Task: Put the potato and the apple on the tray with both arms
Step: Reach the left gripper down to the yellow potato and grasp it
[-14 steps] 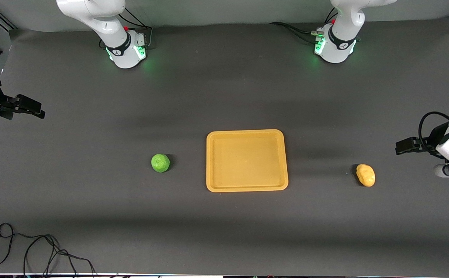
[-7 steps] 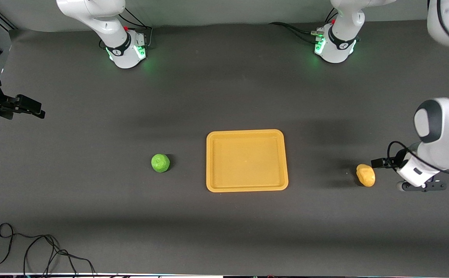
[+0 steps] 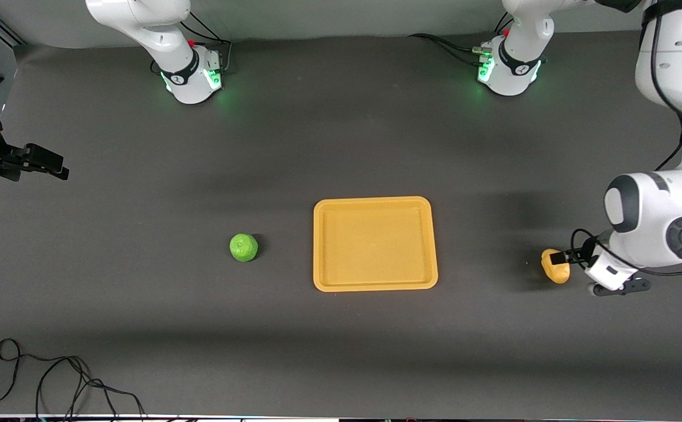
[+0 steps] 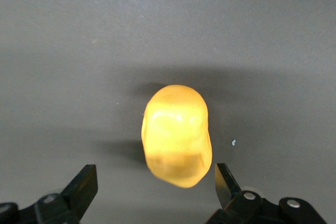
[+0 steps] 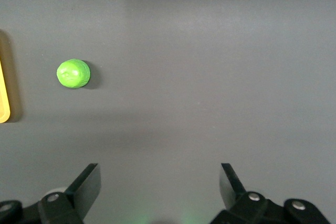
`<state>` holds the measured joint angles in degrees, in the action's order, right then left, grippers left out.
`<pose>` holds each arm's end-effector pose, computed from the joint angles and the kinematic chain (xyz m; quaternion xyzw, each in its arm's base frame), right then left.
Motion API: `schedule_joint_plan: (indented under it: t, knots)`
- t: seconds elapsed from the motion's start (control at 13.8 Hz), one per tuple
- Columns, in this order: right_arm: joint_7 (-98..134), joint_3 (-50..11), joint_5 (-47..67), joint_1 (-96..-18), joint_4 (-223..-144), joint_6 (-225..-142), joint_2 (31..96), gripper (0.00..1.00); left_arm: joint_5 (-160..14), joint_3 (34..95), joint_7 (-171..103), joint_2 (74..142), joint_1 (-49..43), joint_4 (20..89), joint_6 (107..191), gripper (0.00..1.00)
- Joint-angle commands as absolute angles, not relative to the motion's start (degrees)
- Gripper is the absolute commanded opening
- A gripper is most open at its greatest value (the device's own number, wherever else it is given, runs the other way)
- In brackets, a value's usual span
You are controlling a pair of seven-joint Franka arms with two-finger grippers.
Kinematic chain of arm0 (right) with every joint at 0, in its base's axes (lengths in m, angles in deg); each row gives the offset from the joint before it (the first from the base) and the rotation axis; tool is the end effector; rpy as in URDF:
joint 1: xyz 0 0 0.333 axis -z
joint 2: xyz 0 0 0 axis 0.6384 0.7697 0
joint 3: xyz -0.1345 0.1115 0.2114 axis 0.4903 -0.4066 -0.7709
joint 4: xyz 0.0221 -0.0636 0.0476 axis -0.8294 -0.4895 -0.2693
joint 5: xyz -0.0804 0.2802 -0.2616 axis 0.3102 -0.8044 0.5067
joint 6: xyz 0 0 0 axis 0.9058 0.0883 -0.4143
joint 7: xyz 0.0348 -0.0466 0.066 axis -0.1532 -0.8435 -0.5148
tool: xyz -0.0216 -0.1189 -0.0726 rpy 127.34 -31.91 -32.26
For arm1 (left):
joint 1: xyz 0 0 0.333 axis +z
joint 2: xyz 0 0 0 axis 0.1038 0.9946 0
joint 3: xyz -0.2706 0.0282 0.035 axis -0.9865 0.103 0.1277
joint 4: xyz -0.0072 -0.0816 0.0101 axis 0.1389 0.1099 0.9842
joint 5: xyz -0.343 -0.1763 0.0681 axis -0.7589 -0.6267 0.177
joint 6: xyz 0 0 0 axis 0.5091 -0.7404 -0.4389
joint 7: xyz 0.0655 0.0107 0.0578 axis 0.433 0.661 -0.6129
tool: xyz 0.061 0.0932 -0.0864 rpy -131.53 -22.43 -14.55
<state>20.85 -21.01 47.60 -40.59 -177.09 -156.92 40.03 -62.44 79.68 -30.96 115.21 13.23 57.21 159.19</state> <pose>0.5480 -0.0310 0.5247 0.9993 -0.0078 -0.0351 0.0045 0.6149 0.0450 0.1582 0.9961 0.0625 -0.0627 0.0072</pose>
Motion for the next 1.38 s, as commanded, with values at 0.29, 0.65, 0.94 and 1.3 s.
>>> schedule_joint_plan:
  t: [0.29, 0.65, 0.94, 1.3]
  knots:
    - [20.74, -20.26, 46.84, -41.25, -176.59, -155.99, 40.18, 1.00, -61.79, 79.64, -27.48, 118.35, 12.55, 55.69, 159.96, 0.71]
    - [20.65, -20.18, 46.84, -41.25, -176.68, -155.99, 40.27, 1.00, -61.71, 79.64, -27.73, 117.13, 11.67, 55.16, 159.89, 0.26]
    - [20.66, -20.18, 46.84, -41.25, -176.68, -155.99, 40.18, 1.00, -62.06, 79.56, -34.82, 111.07, 8.61, 52.97, 149.45, 0.10]
    - [20.65, -20.18, 46.84, -41.25, -176.68, -155.99, 40.27, 1.00, -62.76, 79.47, -57.05, 110.88, -5.61, 45.93, 139.66, 0.07]
